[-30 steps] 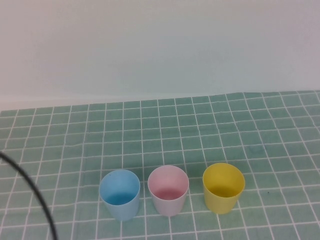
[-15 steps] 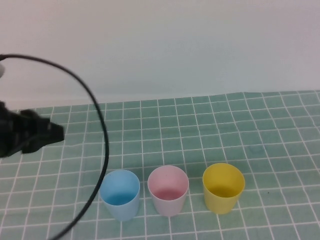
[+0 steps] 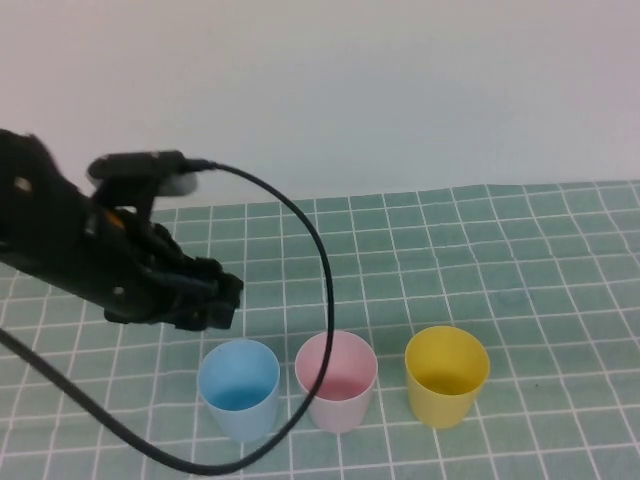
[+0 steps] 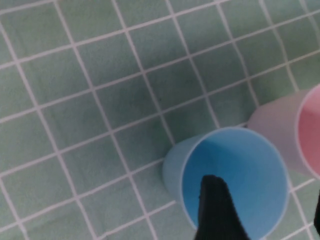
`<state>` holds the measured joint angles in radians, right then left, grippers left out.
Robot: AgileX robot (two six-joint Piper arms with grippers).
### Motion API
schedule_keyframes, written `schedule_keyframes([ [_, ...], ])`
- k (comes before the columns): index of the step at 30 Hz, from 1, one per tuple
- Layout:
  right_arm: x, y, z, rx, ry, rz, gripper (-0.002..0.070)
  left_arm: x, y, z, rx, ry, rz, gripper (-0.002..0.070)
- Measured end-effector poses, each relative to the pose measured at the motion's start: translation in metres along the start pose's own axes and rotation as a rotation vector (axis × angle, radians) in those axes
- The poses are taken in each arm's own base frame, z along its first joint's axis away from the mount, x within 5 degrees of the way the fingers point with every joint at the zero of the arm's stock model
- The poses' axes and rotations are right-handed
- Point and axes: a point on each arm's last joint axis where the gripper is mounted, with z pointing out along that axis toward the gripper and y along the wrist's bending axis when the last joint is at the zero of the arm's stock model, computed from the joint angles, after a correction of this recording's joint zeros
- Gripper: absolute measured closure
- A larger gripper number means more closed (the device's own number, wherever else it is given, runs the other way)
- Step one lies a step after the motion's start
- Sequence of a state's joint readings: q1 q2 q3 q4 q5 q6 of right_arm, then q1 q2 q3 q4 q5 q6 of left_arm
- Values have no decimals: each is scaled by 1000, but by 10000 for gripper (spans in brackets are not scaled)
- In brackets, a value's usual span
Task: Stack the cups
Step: Pick up the blue cup
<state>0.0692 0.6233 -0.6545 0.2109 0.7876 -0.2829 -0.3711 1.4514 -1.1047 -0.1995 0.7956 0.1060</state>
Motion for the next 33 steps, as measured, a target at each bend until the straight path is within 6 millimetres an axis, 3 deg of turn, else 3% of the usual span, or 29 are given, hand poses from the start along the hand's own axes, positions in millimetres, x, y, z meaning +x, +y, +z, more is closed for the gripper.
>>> schedule_keyframes([
  [4, 3, 1, 0, -9, 29, 0, 678, 0, -6, 16, -67, 30, 21, 284],
  [17, 9, 2, 0, -27, 94, 0, 678, 9, 3, 81, -84, 246, 9, 285],
  [20, 9, 3, 0, -28, 97, 0, 678, 13, 4, 92, -87, 292, -2, 332],
  [22, 9, 3, 0, -28, 97, 0, 678, 15, 5, 96, -90, 309, -16, 416],
  [25, 9, 3, 0, -28, 97, 0, 678, 14, 5, 96, -98, 312, -22, 582],
  [27, 9, 3, 0, -28, 98, 0, 678, 11, 6, 94, -107, 317, -12, 633],
  [33, 9, 3, 0, -29, 98, -8, 678, -22, 7, 62, -184, 331, 59, 660],
])
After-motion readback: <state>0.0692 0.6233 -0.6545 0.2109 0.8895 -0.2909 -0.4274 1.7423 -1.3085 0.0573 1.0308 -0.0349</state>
